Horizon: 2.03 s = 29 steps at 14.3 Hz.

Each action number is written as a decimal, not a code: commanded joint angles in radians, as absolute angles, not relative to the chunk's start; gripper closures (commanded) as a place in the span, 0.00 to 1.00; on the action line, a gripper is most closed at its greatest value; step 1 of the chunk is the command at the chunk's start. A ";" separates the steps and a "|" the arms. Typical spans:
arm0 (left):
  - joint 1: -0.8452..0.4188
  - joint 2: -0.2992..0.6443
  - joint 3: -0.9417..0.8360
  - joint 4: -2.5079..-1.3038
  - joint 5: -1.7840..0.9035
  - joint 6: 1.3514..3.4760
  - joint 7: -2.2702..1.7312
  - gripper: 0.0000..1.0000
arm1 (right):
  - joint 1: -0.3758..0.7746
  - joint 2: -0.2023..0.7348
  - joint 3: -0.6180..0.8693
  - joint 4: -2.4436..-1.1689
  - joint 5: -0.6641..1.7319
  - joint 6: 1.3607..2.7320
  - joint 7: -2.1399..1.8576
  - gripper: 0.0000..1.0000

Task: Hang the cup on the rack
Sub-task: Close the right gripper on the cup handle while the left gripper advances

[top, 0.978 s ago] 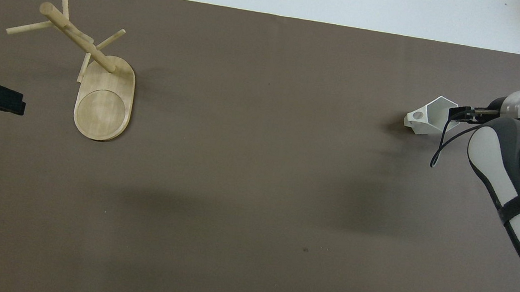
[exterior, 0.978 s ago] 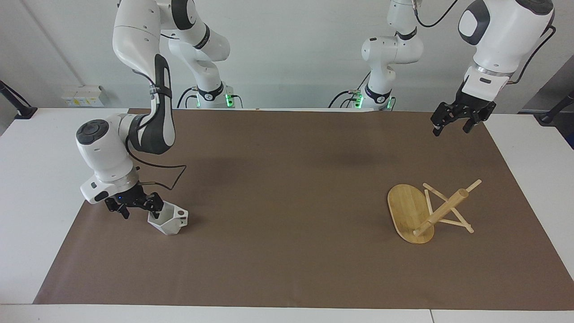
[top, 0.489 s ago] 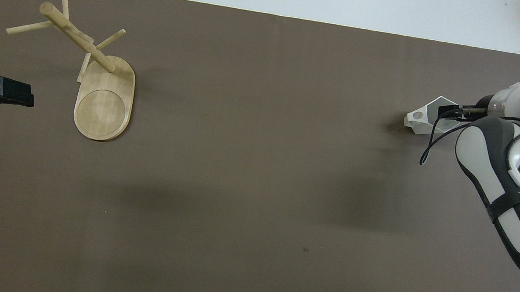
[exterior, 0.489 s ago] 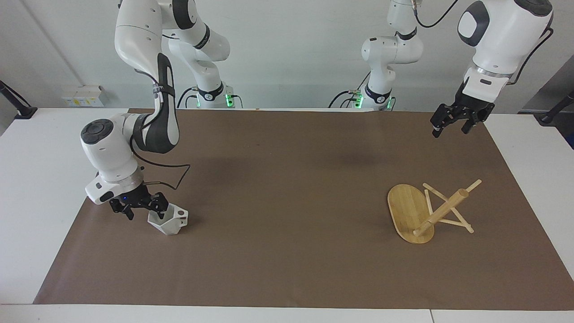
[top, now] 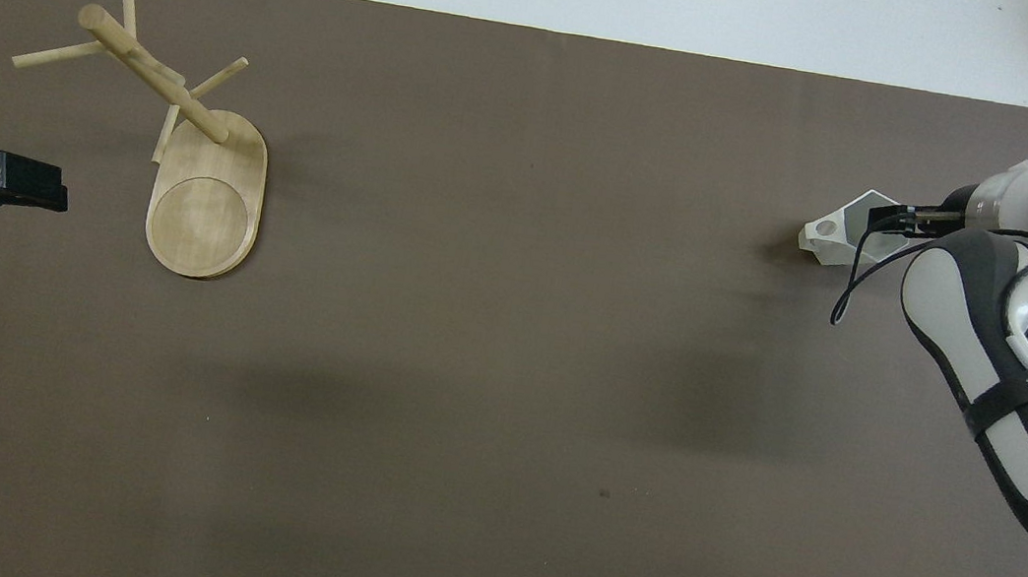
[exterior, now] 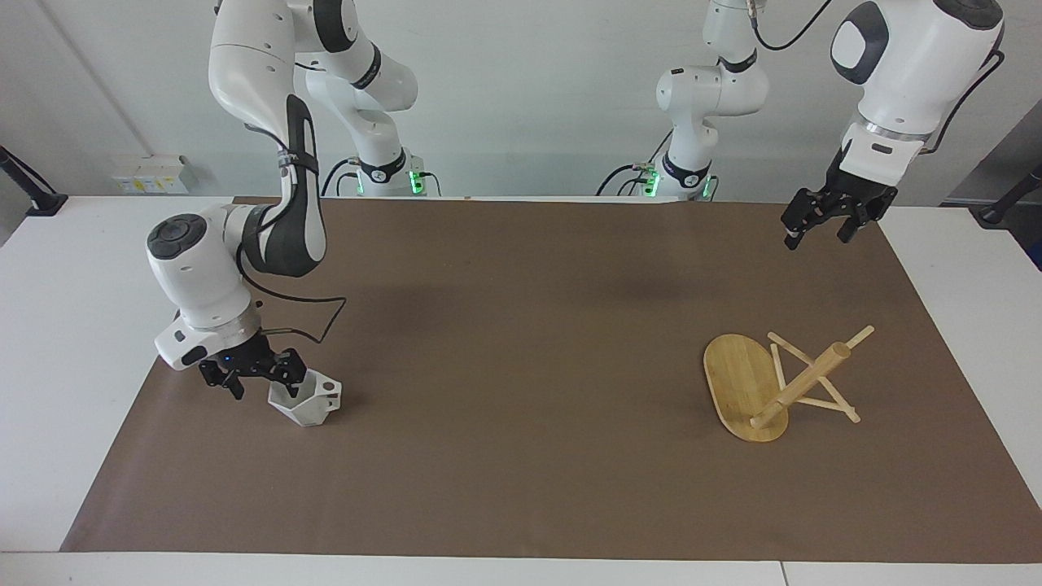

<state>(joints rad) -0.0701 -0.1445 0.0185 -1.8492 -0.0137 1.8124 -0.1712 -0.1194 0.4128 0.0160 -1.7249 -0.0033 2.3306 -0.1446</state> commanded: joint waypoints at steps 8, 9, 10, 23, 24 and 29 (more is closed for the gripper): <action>-0.063 -0.163 0.017 -1.864 -0.037 1.775 -0.178 0.00 | -0.126 0.400 0.021 -1.732 -0.012 2.338 -0.166 0.77; -0.063 -0.163 0.017 -1.861 -0.055 1.752 -0.179 0.00 | -0.126 0.399 0.021 -1.732 -0.011 2.338 -0.166 0.78; -0.064 -0.166 0.017 -1.859 -0.063 1.728 -0.192 0.00 | -0.126 0.400 0.021 -1.732 -0.011 2.339 -0.164 0.81; -0.078 -0.184 0.003 -1.842 -0.089 1.517 -0.512 0.00 | -0.126 0.393 0.041 -1.713 -0.009 2.338 -0.160 1.00; -0.080 -0.184 0.003 -1.839 -0.128 1.491 -0.564 0.00 | -0.126 0.384 0.046 -1.715 -0.008 2.336 -0.160 1.00; -0.078 -0.199 -0.009 -1.853 -0.283 1.442 -0.932 0.00 | -0.126 0.348 0.097 -1.713 0.208 2.272 -0.160 1.00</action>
<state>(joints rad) -0.0735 -0.1799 -0.0147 -1.8439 -0.2200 1.4662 -0.7927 -0.1178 0.3758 0.0745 -1.7072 0.1005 2.3131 -0.1468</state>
